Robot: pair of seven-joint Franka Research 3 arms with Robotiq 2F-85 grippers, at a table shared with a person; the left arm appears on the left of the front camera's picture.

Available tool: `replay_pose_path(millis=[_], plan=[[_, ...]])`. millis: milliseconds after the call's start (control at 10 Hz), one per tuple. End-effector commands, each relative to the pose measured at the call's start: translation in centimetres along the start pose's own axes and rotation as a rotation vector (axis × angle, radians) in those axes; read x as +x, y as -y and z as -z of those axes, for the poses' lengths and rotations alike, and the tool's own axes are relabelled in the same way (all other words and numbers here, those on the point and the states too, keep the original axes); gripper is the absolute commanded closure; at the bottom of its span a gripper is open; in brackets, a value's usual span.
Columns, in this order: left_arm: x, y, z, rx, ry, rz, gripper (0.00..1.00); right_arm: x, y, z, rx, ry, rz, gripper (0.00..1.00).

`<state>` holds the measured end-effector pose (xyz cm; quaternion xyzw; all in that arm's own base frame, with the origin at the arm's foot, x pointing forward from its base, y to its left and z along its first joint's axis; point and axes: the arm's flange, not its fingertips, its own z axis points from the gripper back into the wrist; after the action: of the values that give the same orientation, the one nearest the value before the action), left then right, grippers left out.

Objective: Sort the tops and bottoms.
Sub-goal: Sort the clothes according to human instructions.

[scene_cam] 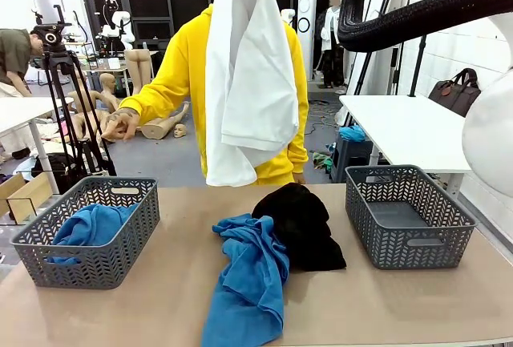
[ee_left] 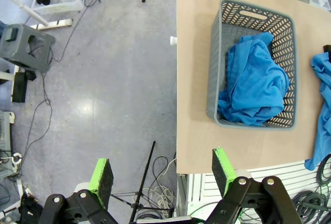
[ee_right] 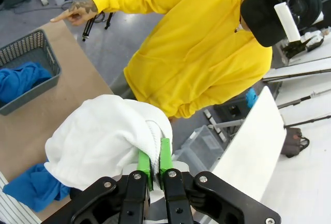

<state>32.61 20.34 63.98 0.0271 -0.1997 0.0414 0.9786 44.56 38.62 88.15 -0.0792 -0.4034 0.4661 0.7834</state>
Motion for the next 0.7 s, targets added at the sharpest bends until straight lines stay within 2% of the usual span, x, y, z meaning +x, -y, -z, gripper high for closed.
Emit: replay_pose_path(millis=[0,500,600], plan=[[0.0,-0.1,-0.1,0.003,0.000,-0.005,0.00,0.0,0.1,-0.4,0.007,0.010,-0.002,1.00],[0.0,-0.1,-0.1,0.003,0.000,-0.005,0.00,0.0,0.0,0.0,0.000,0.000,0.000,1.00],[0.0,-0.1,-0.1,0.003,0.000,-0.005,0.00,2.3,-0.3,1.5,0.025,-0.006,0.013,1.00]])
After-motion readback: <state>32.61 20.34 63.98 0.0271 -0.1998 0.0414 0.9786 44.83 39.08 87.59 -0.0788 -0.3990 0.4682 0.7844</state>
